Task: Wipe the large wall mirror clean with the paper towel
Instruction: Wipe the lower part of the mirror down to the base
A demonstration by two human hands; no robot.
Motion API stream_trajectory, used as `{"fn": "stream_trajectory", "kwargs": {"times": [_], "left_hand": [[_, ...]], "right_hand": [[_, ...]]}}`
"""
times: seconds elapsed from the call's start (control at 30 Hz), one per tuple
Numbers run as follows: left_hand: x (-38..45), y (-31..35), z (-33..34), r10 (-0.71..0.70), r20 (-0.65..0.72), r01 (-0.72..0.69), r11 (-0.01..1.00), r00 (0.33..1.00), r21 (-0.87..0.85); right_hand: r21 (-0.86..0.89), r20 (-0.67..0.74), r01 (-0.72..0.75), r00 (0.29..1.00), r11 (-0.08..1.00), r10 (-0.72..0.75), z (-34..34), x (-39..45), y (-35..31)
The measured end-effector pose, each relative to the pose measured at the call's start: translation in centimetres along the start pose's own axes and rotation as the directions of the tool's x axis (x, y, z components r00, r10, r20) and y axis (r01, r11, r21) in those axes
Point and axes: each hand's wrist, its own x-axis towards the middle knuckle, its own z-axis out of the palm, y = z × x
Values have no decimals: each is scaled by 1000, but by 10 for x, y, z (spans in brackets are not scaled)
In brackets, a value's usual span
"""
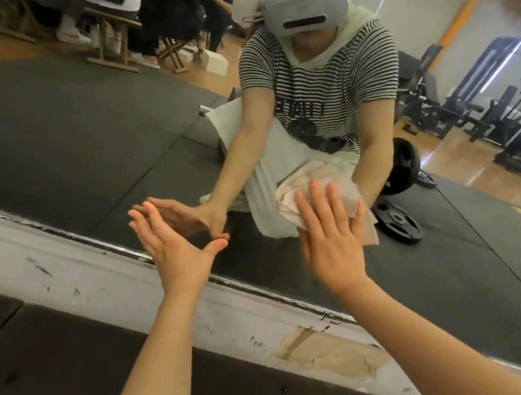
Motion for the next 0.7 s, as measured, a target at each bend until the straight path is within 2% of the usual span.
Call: {"fn": "stream_trajectory", "kwargs": {"times": [0.1,0.2,0.3,0.37,0.5,0.63,0.7], "left_hand": [[-1,1,0,2,6,-2,1000,1000,-9],[0,1,-1,4,13,-4,1000,1000,6],[1,0,-1,5,17,-5,1000,1000,23],[0,0,-1,7,23,-8,1000,1000,27],[0,0,0,4,32,-5,999,999,34],[1,2,2,2,27,-3,999,1000,43],[1,1,3,1,27,-2,999,1000,41]], "right_hand": [[-23,105,191,977,981,-188,11,-28,-7],[-22,243,409,887,912,-392,21,-60,-9],[21,355,537,785,843,-508,24,-78,-10],[80,404,522,762,849,-507,26,-83,-14],[161,456,438,762,885,-460,22,-84,-19],[179,387,525,740,832,-550,15,-67,1],[166,343,528,761,833,-551,10,-54,8]]}}
